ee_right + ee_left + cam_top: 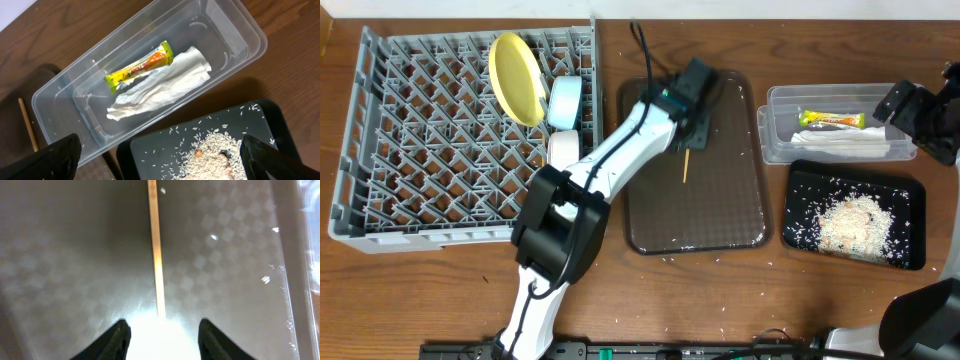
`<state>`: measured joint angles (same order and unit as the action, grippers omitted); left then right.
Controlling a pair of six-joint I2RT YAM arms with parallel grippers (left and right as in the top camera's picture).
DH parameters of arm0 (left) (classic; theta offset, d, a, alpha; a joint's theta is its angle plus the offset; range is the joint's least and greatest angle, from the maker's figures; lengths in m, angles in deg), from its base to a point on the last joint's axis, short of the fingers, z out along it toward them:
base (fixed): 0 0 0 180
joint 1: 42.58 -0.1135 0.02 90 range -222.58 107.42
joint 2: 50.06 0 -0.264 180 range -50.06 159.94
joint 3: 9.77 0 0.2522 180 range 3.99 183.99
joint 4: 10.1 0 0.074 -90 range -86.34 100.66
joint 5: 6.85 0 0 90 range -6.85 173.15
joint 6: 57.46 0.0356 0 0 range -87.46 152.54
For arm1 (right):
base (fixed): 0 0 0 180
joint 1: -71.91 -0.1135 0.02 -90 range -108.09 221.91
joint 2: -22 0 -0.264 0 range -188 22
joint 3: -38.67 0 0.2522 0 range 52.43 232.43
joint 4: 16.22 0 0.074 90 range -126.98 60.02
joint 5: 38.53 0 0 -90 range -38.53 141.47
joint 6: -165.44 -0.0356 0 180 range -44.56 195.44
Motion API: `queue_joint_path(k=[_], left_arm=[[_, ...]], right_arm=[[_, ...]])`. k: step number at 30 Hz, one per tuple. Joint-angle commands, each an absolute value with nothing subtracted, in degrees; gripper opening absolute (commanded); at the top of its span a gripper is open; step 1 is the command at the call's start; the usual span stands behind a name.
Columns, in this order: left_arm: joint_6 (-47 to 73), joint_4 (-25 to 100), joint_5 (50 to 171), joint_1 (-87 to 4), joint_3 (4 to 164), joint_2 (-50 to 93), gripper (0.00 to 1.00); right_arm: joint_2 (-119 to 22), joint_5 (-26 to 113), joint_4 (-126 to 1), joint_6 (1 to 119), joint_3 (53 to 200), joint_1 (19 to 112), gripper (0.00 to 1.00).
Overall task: Sort waste into correct bins and load items into the dishwasher
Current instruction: 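Grasp the second chopstick on the brown tray with the left gripper, then carry the second chopstick into the dish rack and release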
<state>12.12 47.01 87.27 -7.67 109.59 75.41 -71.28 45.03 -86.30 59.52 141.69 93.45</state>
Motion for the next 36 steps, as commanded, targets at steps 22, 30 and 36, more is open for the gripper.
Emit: queue_joint_path(k=[22,30,36], left_arm=[[16.7,57.1,85.5,-7.7,126.5,92.7,0.3],[15.9,57.4,85.5,-7.7,126.4,96.0,0.22],[16.0,59.2,85.5,-7.8,127.1,95.9,0.08]], right_arm=[[-71.5,45.0,-86.4,59.2,141.6,93.6,0.99],[-71.5,45.0,-86.4,59.2,141.6,93.6,0.99],[-71.5,45.0,-86.4,59.2,141.6,93.6,0.99]])
